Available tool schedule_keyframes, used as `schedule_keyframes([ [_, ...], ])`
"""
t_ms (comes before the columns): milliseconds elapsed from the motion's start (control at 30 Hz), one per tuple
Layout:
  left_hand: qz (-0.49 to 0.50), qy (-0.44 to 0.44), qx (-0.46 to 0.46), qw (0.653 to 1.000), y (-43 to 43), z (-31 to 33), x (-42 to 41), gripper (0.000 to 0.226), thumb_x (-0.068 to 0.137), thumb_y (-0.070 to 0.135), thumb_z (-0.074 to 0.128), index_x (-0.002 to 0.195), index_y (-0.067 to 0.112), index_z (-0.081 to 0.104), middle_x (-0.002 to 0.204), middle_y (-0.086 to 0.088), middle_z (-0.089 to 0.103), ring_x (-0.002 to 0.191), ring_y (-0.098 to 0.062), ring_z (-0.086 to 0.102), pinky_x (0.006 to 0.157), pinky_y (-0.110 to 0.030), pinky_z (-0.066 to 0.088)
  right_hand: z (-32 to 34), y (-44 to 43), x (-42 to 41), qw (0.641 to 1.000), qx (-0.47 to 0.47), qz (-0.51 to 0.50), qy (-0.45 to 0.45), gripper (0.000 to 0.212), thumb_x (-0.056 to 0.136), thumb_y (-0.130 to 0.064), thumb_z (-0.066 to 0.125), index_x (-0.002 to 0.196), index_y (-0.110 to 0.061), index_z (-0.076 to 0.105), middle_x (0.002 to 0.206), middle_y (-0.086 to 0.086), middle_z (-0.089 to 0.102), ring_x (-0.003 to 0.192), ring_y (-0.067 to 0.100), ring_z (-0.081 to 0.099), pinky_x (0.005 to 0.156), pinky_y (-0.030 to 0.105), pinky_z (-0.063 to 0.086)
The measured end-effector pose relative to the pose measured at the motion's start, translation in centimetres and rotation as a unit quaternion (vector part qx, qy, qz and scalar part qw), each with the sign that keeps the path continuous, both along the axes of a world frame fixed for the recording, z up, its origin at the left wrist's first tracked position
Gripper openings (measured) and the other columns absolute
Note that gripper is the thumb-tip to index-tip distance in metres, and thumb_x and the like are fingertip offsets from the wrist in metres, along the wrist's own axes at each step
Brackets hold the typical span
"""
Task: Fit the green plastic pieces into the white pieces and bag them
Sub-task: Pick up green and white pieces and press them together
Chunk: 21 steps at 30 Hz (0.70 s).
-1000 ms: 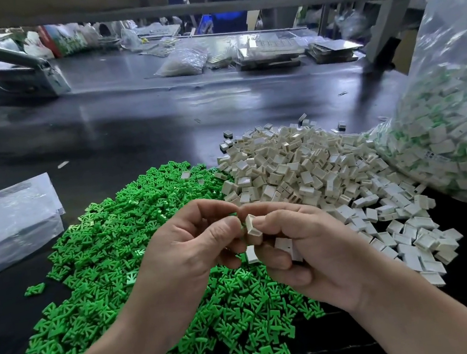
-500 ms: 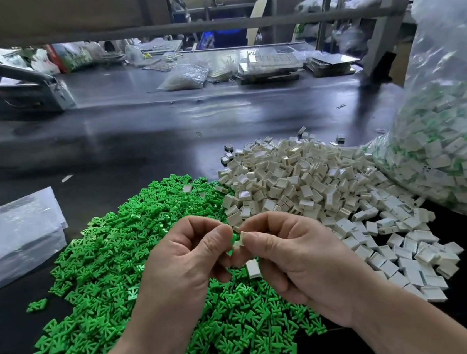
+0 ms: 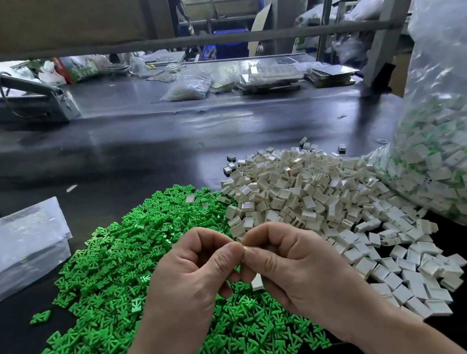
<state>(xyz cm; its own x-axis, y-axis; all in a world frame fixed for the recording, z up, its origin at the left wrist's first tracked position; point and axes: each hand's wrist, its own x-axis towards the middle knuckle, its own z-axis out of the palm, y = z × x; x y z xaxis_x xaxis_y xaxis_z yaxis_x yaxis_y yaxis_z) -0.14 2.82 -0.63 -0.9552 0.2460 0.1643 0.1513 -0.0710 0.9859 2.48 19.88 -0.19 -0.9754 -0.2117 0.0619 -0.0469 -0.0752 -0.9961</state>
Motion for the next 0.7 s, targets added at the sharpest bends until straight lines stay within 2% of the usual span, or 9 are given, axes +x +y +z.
schedule_keyframes([
  [133, -0.01, -0.033, 0.046, 0.998, -0.1, 0.0, -0.1, 0.026, 0.071, 0.036, 0.08, 0.081, 0.013, 0.07, 0.07, -0.014, 0.065, 0.06, -0.019, 0.059, 0.051, -0.025, 0.049, 0.1, 0.3, -0.3, 0.998, -0.019, 0.005, -0.059, 0.019, 0.083, -0.041, 0.073, 0.086, -0.023, 0.072, 0.074, 0.006, 0.068, 0.039, 0.01, 0.039, 0.035, 0.017, 0.028],
  [267, -0.041, -0.066, 0.085, 0.993, 0.0, 0.1, -0.2, 0.027, 0.072, 0.036, 0.081, 0.084, 0.014, 0.07, 0.073, -0.014, 0.065, 0.059, -0.021, 0.059, 0.048, -0.026, 0.047, 0.3, 0.4, -0.3, 0.994, -0.064, 0.008, -0.088, 0.021, 0.073, -0.042, 0.077, 0.08, -0.022, 0.074, 0.067, 0.006, 0.062, 0.037, 0.009, 0.037, 0.034, 0.015, 0.026],
  [400, -0.162, -0.161, 0.167, 0.959, -0.1, 0.5, 0.0, 0.038, 0.075, 0.033, 0.082, 0.103, 0.011, 0.07, 0.066, -0.013, 0.06, 0.05, -0.018, 0.056, 0.041, -0.026, 0.045, 0.7, 0.4, 0.0, 0.992, -0.075, 0.032, -0.094, 0.022, 0.079, -0.034, 0.077, 0.079, -0.013, 0.072, 0.062, 0.005, 0.059, 0.035, 0.007, 0.036, 0.032, 0.014, 0.024],
  [533, -0.247, -0.214, 0.206, 0.923, -0.3, 0.9, 0.3, 0.044, 0.074, 0.031, 0.084, 0.11, 0.009, 0.069, 0.061, -0.009, 0.059, 0.044, -0.016, 0.056, 0.041, -0.023, 0.047, 0.9, 0.7, 0.1, 0.982, -0.103, 0.08, -0.135, 0.055, 0.084, -0.029, 0.073, 0.115, 0.013, 0.055, 0.066, 0.012, 0.053, 0.036, 0.006, 0.035, 0.03, 0.014, 0.024],
  [567, -0.256, -0.228, 0.212, 0.915, -0.3, 1.0, 0.3, 0.044, 0.074, 0.03, 0.085, 0.109, 0.009, 0.069, 0.061, -0.009, 0.059, 0.044, -0.017, 0.057, 0.04, -0.023, 0.048, 1.0, 0.8, 0.1, 0.98, -0.106, 0.089, -0.142, 0.057, 0.084, -0.029, 0.073, 0.116, 0.015, 0.053, 0.067, 0.013, 0.053, 0.036, 0.006, 0.035, 0.03, 0.014, 0.024],
  [633, -0.27, -0.254, 0.221, 0.902, -0.4, 1.1, 0.2, 0.041, 0.074, 0.027, 0.085, 0.108, 0.009, 0.069, 0.061, -0.01, 0.06, 0.045, -0.017, 0.059, 0.04, -0.024, 0.049, 1.1, 1.0, 0.1, 0.978, -0.104, 0.102, -0.147, 0.044, 0.083, -0.028, 0.074, 0.102, 0.009, 0.059, 0.065, 0.011, 0.054, 0.036, 0.006, 0.036, 0.03, 0.014, 0.024],
  [700, -0.274, -0.271, 0.223, 0.895, -0.5, 1.1, 0.1, 0.035, 0.076, 0.025, 0.084, 0.104, 0.01, 0.069, 0.06, -0.01, 0.06, 0.044, -0.018, 0.06, 0.039, -0.024, 0.05, 1.2, 1.0, 0.2, 0.979, -0.094, 0.106, -0.146, 0.023, 0.083, -0.027, 0.075, 0.089, -0.006, 0.066, 0.062, 0.009, 0.054, 0.035, 0.006, 0.037, 0.03, 0.014, 0.025],
])
